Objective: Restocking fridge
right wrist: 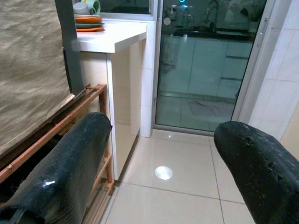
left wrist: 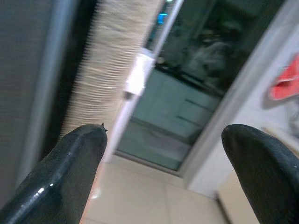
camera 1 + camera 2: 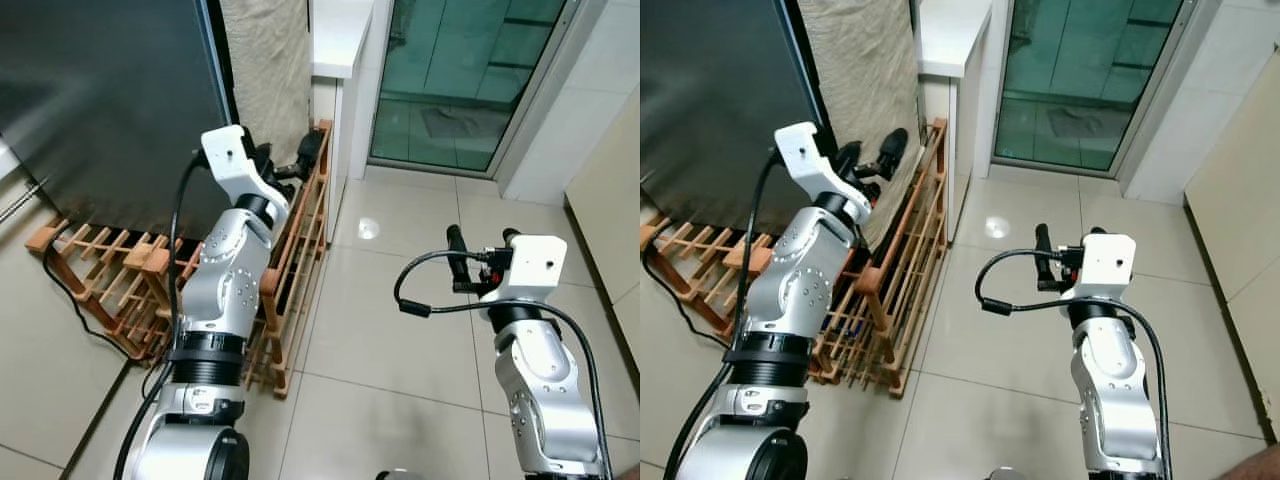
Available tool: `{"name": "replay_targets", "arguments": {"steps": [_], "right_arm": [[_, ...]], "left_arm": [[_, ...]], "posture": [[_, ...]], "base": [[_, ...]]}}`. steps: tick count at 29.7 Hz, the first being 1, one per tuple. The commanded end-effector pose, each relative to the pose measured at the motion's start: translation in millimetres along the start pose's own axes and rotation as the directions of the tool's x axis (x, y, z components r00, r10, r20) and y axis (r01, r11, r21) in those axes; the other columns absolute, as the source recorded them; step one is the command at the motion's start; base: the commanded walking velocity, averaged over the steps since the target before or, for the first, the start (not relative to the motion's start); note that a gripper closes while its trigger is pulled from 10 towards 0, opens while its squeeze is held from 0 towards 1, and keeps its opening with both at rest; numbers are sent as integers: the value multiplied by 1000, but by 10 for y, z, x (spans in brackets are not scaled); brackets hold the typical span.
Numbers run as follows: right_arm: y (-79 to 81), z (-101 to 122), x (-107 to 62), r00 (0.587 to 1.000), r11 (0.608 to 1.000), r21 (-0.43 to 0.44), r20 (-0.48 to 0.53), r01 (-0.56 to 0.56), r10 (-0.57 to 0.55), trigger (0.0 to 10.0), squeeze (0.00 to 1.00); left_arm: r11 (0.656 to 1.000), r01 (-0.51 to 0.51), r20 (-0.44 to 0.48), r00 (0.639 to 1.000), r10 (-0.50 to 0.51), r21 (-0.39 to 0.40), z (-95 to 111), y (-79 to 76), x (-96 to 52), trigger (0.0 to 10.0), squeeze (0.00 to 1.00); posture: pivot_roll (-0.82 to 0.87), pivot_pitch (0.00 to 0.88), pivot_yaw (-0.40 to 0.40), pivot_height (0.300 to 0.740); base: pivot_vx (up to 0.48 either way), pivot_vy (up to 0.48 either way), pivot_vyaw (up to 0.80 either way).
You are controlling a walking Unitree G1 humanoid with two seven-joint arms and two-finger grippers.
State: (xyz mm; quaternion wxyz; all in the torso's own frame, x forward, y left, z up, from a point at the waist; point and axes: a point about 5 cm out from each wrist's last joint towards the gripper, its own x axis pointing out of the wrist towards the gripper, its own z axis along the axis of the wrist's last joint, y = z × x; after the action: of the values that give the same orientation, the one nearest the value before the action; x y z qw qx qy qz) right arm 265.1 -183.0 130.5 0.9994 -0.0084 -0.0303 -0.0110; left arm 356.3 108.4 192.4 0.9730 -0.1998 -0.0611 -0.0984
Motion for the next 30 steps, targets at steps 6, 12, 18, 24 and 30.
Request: {"name": "replay_targets", "arguments": {"steps": [6,12,18,24,30], "right_arm": [[-12,-19,1,1000,1000,2,-6,-5,6,10000,0],[8,-53,-21,998,998,14,-30,-63,63,10000,0],[72,-62,-25,980,982,-11,-63,-190,188,10000,0],[77,-46,-14,977,978,-22,-60,-206,205,10000,0],[102,-51,-20,972,974,-19,-66,-226,225,10000,0]], "left_arm": [[996,-78,6,997,78,43,33,57,72,10000,0],[995,-94,5,996,94,46,24,54,98,10000,0],[994,-99,2,995,99,45,2,20,143,10000,0],[989,-136,13,991,136,59,14,24,174,10000,0],[982,-171,3,985,172,82,-12,40,205,10000,0]], "posture": [[-147,0,24,740],[-163,0,27,740],[-170,0,30,740],[-172,0,33,740],[-172,0,33,740]], "base": [[0,0,0],[0,0,0],[0,0,0],[0,0,0],[0,0,0]]}}
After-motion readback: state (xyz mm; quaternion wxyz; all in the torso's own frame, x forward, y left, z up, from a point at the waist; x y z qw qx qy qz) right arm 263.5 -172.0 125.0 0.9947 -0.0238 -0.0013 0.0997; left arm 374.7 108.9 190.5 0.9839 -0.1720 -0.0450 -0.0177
